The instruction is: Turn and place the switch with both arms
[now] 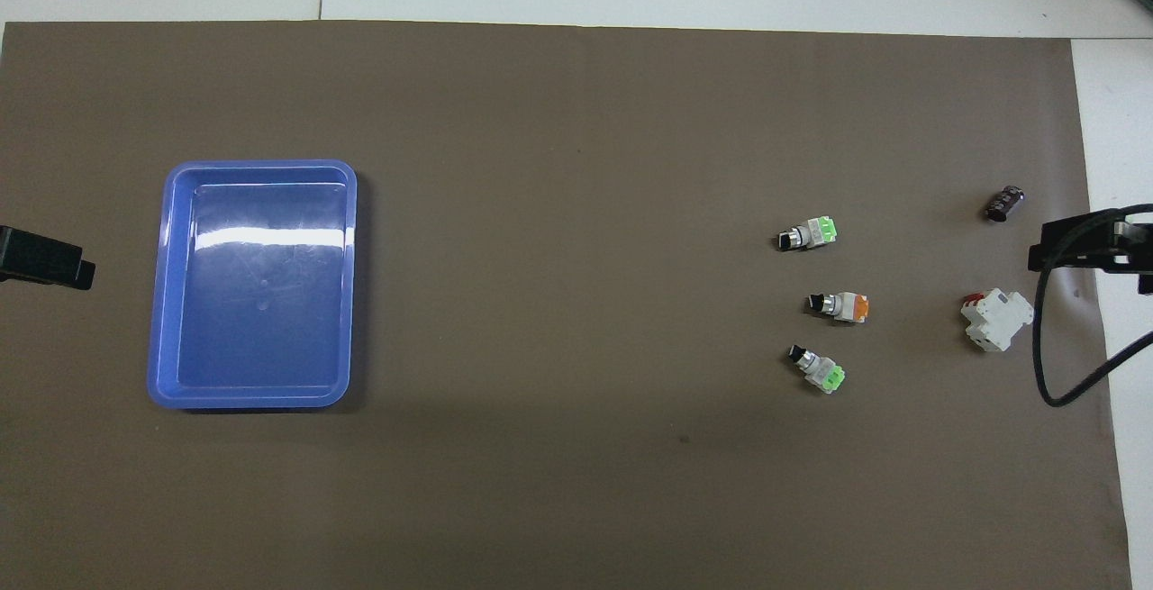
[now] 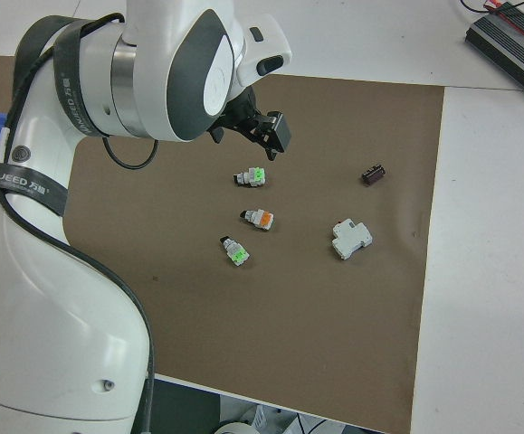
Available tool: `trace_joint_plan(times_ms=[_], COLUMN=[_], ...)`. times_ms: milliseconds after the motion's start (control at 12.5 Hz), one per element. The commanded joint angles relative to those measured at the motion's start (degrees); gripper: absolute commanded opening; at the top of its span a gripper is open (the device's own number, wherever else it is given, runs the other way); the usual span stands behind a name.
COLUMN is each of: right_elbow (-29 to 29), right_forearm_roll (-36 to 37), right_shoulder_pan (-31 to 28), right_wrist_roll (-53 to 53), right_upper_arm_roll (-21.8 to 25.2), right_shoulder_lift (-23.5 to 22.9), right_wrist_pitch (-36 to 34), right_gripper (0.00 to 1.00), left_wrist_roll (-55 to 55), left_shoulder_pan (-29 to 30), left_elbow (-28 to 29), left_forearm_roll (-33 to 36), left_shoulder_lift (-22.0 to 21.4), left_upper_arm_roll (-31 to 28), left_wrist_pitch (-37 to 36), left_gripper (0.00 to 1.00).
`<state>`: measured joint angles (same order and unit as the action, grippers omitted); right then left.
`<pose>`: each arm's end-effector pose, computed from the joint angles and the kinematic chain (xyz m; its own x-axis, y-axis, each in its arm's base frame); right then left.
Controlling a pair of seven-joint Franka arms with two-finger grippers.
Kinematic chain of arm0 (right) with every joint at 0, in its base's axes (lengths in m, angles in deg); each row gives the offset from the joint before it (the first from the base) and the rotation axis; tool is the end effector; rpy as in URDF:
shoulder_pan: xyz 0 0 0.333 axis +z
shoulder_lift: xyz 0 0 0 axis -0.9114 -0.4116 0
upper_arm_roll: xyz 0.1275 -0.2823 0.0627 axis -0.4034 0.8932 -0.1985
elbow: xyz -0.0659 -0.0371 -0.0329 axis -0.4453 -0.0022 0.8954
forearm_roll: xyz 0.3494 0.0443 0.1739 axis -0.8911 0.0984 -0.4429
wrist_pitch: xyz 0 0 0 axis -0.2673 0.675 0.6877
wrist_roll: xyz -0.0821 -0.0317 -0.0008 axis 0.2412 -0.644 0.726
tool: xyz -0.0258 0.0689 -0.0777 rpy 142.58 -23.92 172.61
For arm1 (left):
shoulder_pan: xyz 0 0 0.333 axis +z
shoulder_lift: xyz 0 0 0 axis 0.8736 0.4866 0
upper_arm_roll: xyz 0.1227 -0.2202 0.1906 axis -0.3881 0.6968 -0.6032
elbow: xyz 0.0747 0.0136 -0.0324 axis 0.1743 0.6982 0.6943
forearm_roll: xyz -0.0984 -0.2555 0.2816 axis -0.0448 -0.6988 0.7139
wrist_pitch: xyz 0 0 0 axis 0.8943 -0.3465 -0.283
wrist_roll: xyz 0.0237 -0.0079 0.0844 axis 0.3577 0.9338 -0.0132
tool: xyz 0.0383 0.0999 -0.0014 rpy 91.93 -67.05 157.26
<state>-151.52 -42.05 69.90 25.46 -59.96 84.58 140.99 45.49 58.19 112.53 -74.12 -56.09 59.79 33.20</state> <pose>0.5173 -0.0212 0.6455 0.9733 -0.2297 -0.0001 -0.2297 -0.9733 0.0028 0.5191 -0.0187 0.6670 0.9886 -0.1419 -0.0510 -0.1413 -0.9898 0.0157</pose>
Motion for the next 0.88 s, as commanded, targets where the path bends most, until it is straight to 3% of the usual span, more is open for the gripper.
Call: trace_joint_plan(times_ms=[0,797], right_elbow=[-0.69,-0.60], right_forearm_roll=[-1.49,-1.40], right_shoulder_pan=[0.19,0.46], right_wrist_roll=[0.37,0.81], right_upper_arm_roll=[0.64,0.38], right_shoulder_lift=[0.65,0.57], right_wrist_pitch=[-0.14,0.03], right_gripper=[1.00,1.00], left_wrist_roll=[-0.13,-0.13], left_shoulder_pan=[-0.13,-0.13], left_elbow=[1.45,1.45], left_forearm_roll=[-0.17,-0.17], left_shoulder_lift=[-1.38,-1.38], left_upper_arm_roll=[-0.23,-0.23], left_wrist_pitch=[-0.10,-0.10], left_gripper=[1.00,1.00])
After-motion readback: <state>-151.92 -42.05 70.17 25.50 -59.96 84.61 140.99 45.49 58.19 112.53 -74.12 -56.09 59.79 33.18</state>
